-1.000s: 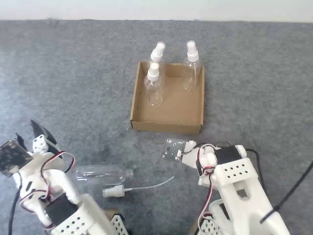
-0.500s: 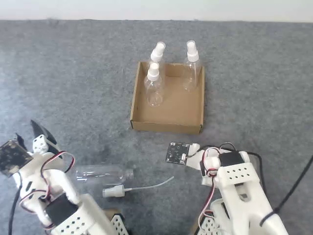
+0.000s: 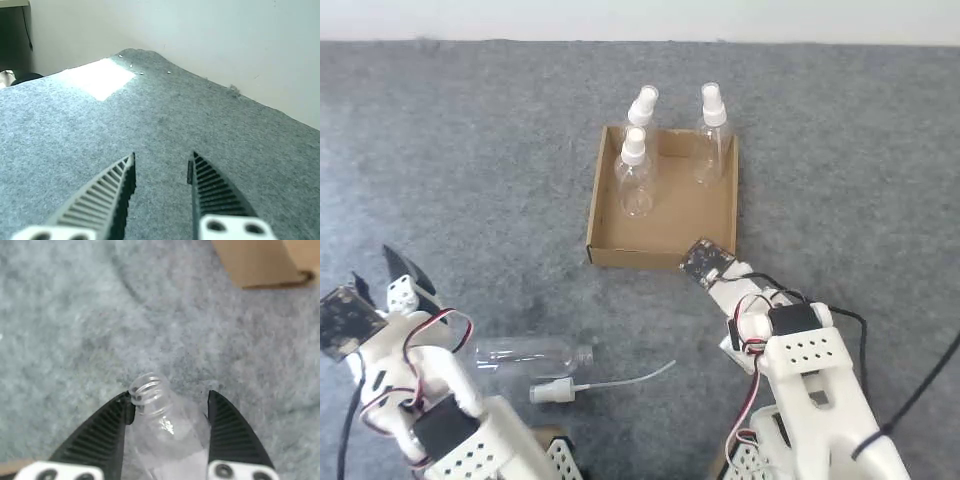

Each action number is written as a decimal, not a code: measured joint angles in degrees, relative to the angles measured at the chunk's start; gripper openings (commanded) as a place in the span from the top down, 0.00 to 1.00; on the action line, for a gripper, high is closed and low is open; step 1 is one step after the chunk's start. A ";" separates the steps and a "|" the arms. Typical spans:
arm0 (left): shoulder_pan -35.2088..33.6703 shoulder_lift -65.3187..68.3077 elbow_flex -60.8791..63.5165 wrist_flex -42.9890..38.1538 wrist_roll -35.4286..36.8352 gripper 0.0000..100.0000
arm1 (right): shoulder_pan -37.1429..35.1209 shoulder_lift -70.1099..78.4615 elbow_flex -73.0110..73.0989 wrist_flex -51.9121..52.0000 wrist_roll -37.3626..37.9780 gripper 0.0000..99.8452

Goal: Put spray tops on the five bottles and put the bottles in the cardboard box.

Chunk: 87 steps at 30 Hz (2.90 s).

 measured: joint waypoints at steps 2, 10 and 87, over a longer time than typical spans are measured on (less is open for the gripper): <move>0.00 0.00 0.00 0.00 0.00 0.84 | 0.00 0.00 0.00 0.00 -2.81 0.85; 0.00 0.00 0.00 0.00 0.00 0.84 | 0.00 0.00 -2.64 2.81 -6.77 0.70; 0.00 0.00 0.00 0.00 -0.18 0.84 | 14.86 52.04 -48.00 18.37 23.30 0.93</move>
